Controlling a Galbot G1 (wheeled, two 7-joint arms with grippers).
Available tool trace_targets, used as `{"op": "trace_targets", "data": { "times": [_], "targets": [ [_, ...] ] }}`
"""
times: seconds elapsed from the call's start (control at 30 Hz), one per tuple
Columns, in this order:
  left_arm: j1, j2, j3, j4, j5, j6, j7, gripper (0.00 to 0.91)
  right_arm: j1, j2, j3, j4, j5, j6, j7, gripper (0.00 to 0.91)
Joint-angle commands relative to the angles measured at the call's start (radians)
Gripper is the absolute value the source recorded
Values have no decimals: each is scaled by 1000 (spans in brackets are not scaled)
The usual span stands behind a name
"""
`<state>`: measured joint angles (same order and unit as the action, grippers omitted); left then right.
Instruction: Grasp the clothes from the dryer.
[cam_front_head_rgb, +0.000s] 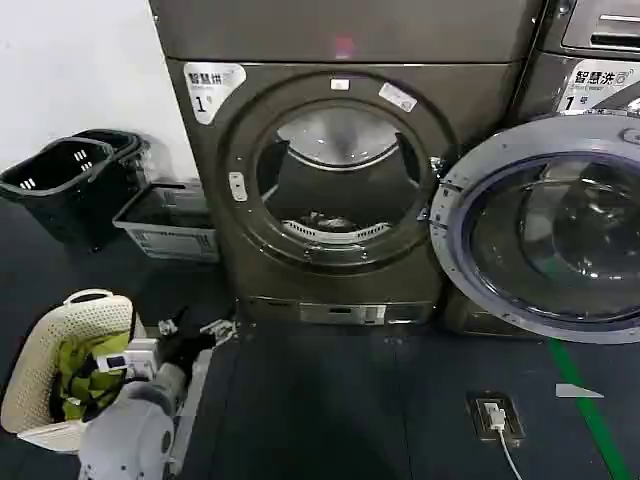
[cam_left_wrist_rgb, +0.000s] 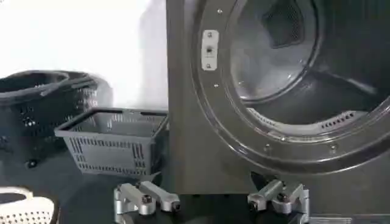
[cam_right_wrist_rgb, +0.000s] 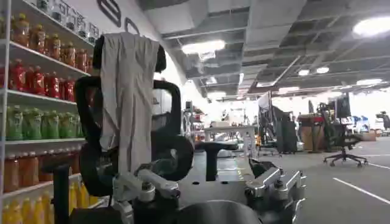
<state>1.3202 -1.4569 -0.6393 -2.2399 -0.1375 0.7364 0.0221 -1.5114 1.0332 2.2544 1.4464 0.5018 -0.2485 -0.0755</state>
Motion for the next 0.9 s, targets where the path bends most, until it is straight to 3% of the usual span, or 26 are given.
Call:
{"op": "trace_targets", "data": {
  "times": [0.03, 0.2, 0.9],
  "targets": [
    [1, -1, 3, 0, 12, 49, -2, 907, 0, 0, -5, -7, 27, 38, 25, 907],
    [10, -1, 4, -7, 17, 49, -1, 907, -6, 7, -13, -22, 28, 78, 16, 907],
    [12, 5, 15, -9, 19, 49, -12, 907, -27, 7, -10, -36, 48, 73, 40, 907]
  ]
}}
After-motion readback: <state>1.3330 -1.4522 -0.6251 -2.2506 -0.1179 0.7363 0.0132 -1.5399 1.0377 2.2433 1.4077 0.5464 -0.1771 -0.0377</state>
